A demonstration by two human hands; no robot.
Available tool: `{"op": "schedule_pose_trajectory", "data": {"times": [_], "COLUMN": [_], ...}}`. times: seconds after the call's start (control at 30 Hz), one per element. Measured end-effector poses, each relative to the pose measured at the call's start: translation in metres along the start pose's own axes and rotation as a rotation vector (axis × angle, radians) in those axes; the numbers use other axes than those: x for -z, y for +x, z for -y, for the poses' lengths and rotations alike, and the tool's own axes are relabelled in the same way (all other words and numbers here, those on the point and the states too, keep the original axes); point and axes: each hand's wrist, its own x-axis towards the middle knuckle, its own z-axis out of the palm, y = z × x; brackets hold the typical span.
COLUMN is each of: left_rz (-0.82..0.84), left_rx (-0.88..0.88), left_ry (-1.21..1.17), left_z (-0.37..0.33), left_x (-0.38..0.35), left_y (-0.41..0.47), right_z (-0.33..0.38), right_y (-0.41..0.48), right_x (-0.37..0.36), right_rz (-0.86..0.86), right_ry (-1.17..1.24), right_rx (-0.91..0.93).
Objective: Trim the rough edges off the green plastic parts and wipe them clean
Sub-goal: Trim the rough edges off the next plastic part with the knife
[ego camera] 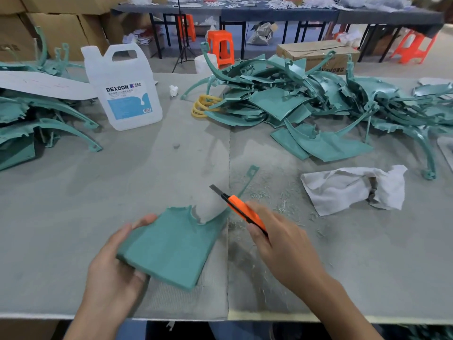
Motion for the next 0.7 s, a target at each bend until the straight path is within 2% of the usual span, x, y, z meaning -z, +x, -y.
{"op": "schedule_pose_trajectory", "data": {"times": [0.07,0.1,0.17,0.2,0.23,0.27,0.3,0.37,0.43,0.53,0.7], "left_rz": [-0.026,-0.072,-0.24,-0.269,-0.223,-0.147,-0.087,-0.021,0.026,0.082,-0.073], "left_rx": [-0.026,-0.119,-0.392,-0.532,-0.627,-0.654,-0.595,-0.394,-0.351,-0.4,-0.421], "left_ry": [0.118,0.335,0.961,1.212,1.394,1.557,1.732,2.058,2.148,2.051,2.02], "left_z": [-0.002,-0.001,-0.003,-0.004,-0.005,-0.005,-0.003,0.006,0.015,0.032,0.059], "left_x": [0.005,0.006,0.007,0.005,0.0,-0.006,-0.013,-0.026,-0.033,-0.041,-0.06], "left_y": [-0.001,-0.001,0.0,-0.001,-0.003,-0.005,-0.007,-0.011,-0.012,-0.006,0.018], "right_z": [0.001,0.001,0.002,0.001,0.002,0.002,0.002,0.001,0.0,-0.002,-0.007], "right_y": [0.0,0.0,0.002,0.002,0.002,0.002,0.002,0.003,0.002,0.005,0.013], "right_x": [-0.001,-0.001,-0.002,-0.003,-0.003,-0.004,-0.005,-0.005,-0.003,-0.002,0.004], "right_rz": [0.06,0.084,0.104,0.107,0.107,0.104,0.099,0.074,0.046,0.022,-0.024], "right_ry": [-0.043,-0.068,-0.098,-0.098,-0.096,-0.098,-0.103,-0.093,-0.073,-0.084,-0.151], "right_rx": [-0.001,0.002,0.006,0.007,0.008,0.008,0.006,-0.004,-0.002,0.023,0.03]}}
